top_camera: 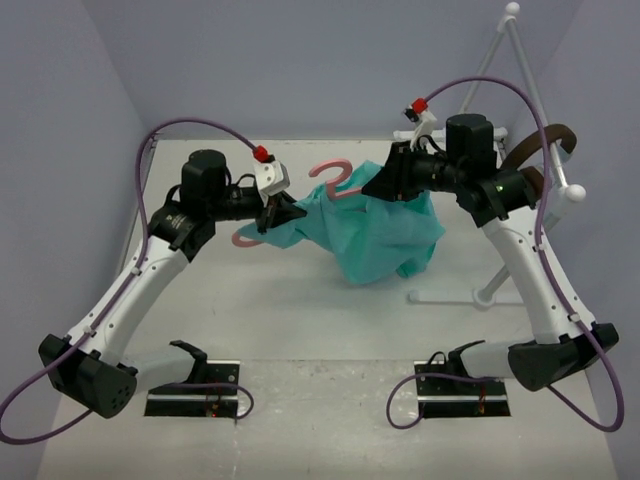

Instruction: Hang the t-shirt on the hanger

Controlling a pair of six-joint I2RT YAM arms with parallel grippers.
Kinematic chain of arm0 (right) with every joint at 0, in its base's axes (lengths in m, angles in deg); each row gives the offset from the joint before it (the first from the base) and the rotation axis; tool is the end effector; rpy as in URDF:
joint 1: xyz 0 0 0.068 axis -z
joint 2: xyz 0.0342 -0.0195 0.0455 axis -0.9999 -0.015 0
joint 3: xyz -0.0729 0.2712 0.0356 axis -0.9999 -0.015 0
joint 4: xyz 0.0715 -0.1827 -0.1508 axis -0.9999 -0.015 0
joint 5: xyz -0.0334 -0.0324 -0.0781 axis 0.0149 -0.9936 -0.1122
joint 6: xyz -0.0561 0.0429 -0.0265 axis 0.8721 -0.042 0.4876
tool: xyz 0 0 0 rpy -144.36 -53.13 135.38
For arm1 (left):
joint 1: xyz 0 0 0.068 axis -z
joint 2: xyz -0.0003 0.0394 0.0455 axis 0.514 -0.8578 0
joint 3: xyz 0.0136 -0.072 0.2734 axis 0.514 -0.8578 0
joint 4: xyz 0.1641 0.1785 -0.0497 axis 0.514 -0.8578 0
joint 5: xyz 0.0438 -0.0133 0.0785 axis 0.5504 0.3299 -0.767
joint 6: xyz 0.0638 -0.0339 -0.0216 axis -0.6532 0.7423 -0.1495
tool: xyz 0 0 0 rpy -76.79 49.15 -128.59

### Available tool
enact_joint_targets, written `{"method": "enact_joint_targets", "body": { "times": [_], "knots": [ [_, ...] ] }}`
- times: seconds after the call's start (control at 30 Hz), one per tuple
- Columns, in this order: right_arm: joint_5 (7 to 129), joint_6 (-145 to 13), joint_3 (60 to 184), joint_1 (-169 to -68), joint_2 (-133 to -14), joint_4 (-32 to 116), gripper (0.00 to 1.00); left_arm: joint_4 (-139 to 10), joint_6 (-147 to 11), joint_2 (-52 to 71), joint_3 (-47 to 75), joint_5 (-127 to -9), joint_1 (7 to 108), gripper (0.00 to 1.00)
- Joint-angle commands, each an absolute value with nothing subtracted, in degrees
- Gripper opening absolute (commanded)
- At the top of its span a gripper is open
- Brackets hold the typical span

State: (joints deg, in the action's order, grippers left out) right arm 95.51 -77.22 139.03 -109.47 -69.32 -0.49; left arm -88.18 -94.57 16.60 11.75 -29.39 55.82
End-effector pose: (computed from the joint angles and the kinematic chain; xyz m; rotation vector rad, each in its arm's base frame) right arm 0.2448 0.1295 0.4431 -0.4362 2.0673 1.0334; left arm 0.2126 -0.1500 0.3950 1.1471 1.5150 -0.8958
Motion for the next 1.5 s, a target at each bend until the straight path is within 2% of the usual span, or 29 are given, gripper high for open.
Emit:
{"method": "enact_joint_targets", "body": {
  "times": [0.0, 0.1, 0.17, 0.2, 0.27, 0.47, 0.8, 0.93, 0.97, 1.0, 1.03, 1.17, 1.27, 1.3, 1.4, 1.43, 1.47],
  "knots": [
    [92.5, -76.0, 141.7, -107.2, -66.5, -1.9, 0.38, -89.1, -97.1, 11.7, 18.0, -24.3, 55.5, 0.00],
    [85.4, -73.0, 146.3, -106.9, -65.4, -7.8, 0.54, -89.5, -97.2, 8.8, 18.3, -22.1, 54.3, 0.00],
    [80.9, -71.4, 147.7, -106.9, -63.8, -9.5, 0.59, -87.8, -96.2, 8.3, 17.5, -20.1, 53.0, 0.00],
    [76.6, -70.1, 147.9, -106.8, -63.2, -9.9, 0.66, -85.9, -94.8, 8.0, 16.8, -19.0, 52.6, 0.00],
    [74.6, -68.7, 147.0, -106.8, -61.9, -9.7, 0.67, -83.2, -92.6, 7.9, 16.2, -16.5, 52.1, 0.00],
    [102.0, -64.2, 131.5, -106.9, -53.9, 11.3, 0.71, -76.8, -87.2, 6.9, 14.6, -8.9, 52.1, 0.00],
    [116.5, -68.0, 128.0, -107.5, -60.5, 29.0, 0.65, -75.7, -86.3, 6.4, 13.0, -0.4, 52.4, 0.00],
    [120.6, -67.4, 131.6, -108.3, -64.2, 28.7, 0.54, -75.5, -86.1, 6.3, 13.1, 0.8, 52.7, 0.00],
    [122.0, -67.3, 132.0, -108.3, -64.6, 29.0, 0.36, -75.5, -85.9, 6.2, 13.2, 0.8, 52.7, 0.00],
    [123.6, -67.2, 132.1, -108.3, -64.9, 29.5, 0.07, -75.5, -85.6, 6.1, 13.3, 0.4, 52.7, 0.00],
    [126.2, -67.6, 131.1, -108.4, -64.8, 31.5, 0.01, -75.4, -85.0, 5.8, 13.5, 0.3, 52.6, 0.00],
    [131.6, -72.7, 124.7, -108.3, -62.5, 44.2, 0.00, -75.2, -83.0, 4.2, 15.1, 0.8, 52.7, 0.00],
    [132.7, -74.2, 123.9, -108.3, -61.9, 47.0, 0.00, -75.5, -82.3, 3.3, 16.3, 1.1, 52.7, 0.00],
    [132.3, -74.2, 124.1, -108.3, -61.9, 46.7, 0.00, -75.9, -82.2, 3.4, 16.7, -0.2, 52.7, 0.07],
    [129.8, -73.3, 124.7, -107.9, -61.4, 44.8, 0.00, -78.5, -82.7, 4.7, 17.7, -8.9, 52.5, 0.81],
    [129.2, -73.1, 124.8, -107.5, -61.1, 44.5, 0.00, -79.6, -83.5, 5.4, 17.7, -10.7, 52.2, 1.00],
    [129.3, -73.7, 124.7, -106.5, -60.7, 44.7, 0.00, -81.0, -84.8, 6.0, 17.5, -12.3, 51.3, 1.00]
  ]
}}
